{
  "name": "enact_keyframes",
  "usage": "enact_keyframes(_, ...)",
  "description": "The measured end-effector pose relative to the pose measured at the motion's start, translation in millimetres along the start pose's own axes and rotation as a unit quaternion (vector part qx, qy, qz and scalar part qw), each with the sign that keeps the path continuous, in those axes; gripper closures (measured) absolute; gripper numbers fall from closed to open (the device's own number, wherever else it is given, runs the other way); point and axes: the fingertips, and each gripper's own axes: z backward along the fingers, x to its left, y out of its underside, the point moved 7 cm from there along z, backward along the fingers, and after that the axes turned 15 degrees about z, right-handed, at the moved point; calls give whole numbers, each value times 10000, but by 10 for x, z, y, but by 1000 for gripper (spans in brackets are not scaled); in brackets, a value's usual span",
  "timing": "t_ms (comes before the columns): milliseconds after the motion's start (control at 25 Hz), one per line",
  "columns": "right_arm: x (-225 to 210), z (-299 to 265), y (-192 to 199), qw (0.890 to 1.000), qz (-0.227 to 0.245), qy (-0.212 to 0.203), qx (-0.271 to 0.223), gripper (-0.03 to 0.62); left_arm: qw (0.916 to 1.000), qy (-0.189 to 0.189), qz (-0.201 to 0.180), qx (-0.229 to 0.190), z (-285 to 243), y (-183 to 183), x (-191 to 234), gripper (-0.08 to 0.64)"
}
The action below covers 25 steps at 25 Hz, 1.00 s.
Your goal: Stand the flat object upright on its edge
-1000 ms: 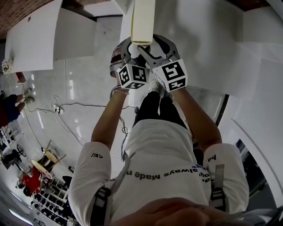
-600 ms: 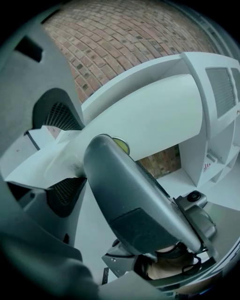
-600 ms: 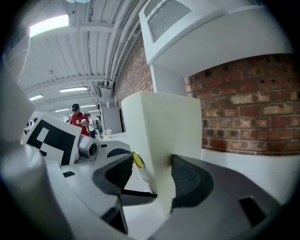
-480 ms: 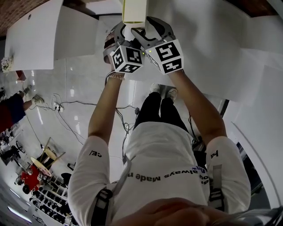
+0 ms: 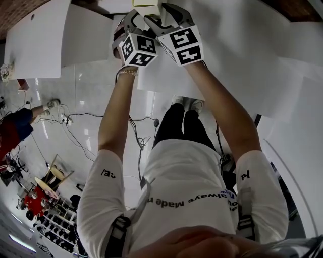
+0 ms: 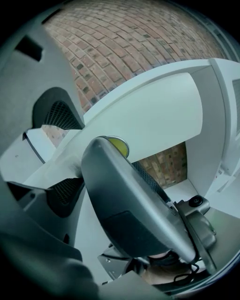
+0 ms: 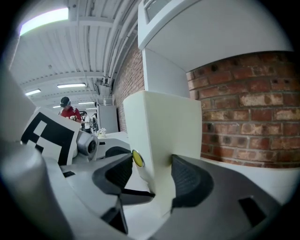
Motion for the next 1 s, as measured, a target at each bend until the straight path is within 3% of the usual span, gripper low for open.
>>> enact_keyframes(480, -195, -146, 39, 9993, 345, 80, 68, 345, 9998, -166, 93, 70, -153, -91, 88, 255)
enact_keyframes(1000, -138, -139, -34, 9983, 542, -72, 186, 347, 9960, -471, 763, 42, -81, -12, 197, 255)
